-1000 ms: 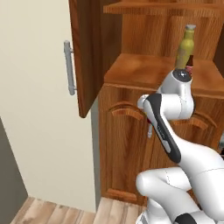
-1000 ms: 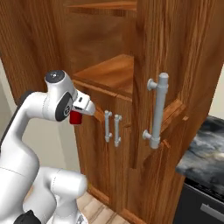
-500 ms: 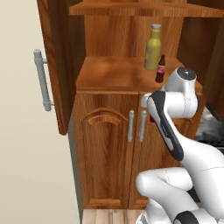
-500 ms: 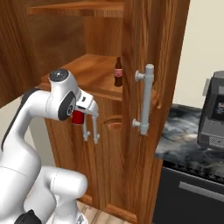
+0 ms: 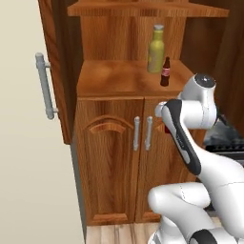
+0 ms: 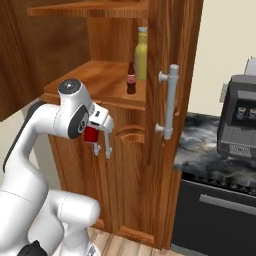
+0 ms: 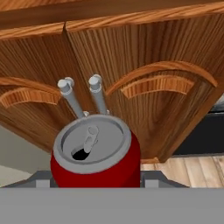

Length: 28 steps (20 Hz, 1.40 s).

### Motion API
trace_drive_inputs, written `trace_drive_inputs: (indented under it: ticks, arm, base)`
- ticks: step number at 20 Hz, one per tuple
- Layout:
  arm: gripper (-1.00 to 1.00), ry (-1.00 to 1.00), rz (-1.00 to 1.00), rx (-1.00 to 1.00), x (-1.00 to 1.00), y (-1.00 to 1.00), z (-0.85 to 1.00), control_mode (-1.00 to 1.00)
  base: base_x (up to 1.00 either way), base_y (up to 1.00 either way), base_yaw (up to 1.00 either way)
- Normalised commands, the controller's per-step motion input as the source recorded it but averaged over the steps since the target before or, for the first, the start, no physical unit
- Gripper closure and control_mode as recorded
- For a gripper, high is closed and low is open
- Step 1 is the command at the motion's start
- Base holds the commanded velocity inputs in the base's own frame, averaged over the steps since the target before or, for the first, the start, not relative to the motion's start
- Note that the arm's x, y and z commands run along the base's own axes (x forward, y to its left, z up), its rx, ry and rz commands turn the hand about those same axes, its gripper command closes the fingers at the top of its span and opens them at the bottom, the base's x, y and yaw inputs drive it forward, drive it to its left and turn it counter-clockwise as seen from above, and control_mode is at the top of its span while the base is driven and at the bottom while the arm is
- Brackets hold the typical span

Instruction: Pick the juice, can, bottled drink from the counter and place them in the open cabinet.

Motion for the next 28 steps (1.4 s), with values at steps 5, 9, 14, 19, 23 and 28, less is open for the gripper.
trace_drive_inputs:
  ticks: [5, 9, 14, 19, 23, 28]
  arm:
    - [1.00, 0.00, 0.00, 0.00, 0.00, 0.00, 0.00, 1.00]
    - [1.00, 0.00, 0.00, 0.00, 0.00, 0.00, 0.00, 1.00]
    - [1.00, 0.00, 0.00, 0.00, 0.00, 0.00, 0.00, 1.00]
    - [1.00, 0.00, 0.00, 0.00, 0.00, 0.00, 0.00, 1.00]
    - [1.00, 0.00, 0.00, 0.00, 0.00, 0.00, 0.00, 1.00]
    - [1.00, 0.00, 0.00, 0.00, 0.00, 0.00, 0.00, 1.00]
  base:
    - [-0.01, 0.29, -0.34]
    - [0.01, 0.62, -0.34]
    - [0.19, 0.98, -0.14]
    - [0.84, 0.39, -0.10]
    - [0.76, -0.23, -0.05]
    - [0.45, -0.10, 0.00]
